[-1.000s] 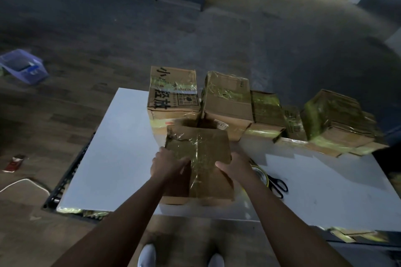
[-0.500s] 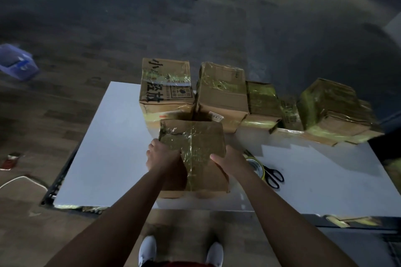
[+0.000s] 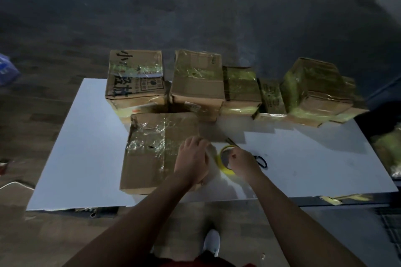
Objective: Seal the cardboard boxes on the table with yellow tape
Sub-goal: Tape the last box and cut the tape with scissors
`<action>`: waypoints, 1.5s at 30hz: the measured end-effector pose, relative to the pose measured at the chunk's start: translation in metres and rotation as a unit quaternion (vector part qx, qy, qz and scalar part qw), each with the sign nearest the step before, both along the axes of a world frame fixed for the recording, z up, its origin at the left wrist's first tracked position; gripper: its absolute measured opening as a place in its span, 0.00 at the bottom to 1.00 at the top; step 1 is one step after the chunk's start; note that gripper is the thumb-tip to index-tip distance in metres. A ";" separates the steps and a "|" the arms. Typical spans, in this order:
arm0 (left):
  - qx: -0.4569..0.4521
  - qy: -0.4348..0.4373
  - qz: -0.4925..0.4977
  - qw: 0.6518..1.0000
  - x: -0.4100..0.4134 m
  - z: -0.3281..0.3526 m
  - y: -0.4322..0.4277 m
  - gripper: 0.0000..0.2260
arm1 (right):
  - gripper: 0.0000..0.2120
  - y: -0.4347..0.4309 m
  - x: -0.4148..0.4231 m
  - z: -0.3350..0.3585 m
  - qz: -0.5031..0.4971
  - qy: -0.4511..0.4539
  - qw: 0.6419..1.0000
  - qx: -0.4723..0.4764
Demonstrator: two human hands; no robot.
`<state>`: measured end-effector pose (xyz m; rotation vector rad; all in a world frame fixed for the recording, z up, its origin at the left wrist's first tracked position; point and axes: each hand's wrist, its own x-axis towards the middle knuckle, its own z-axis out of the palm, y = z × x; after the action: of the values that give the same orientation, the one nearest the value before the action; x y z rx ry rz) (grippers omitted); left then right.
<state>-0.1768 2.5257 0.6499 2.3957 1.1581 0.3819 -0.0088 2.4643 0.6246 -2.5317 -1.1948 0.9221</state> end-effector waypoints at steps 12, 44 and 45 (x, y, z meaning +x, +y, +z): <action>0.011 -0.035 0.076 0.996 0.011 -0.001 -0.010 0.07 | 0.19 0.004 0.030 -0.029 -0.019 -0.045 0.998 -0.046; -0.059 -0.201 -0.032 0.977 -0.101 0.056 0.061 0.12 | 0.02 0.078 -0.075 0.076 0.117 0.008 0.972 0.205; -0.052 -0.200 -0.033 0.978 -0.104 0.054 0.062 0.12 | 0.03 0.080 -0.077 0.076 0.110 0.012 0.974 0.197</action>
<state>-0.2813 2.5875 0.7042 2.1292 0.8902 0.7233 -0.0861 2.5445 0.7006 -2.1028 -1.5036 0.6732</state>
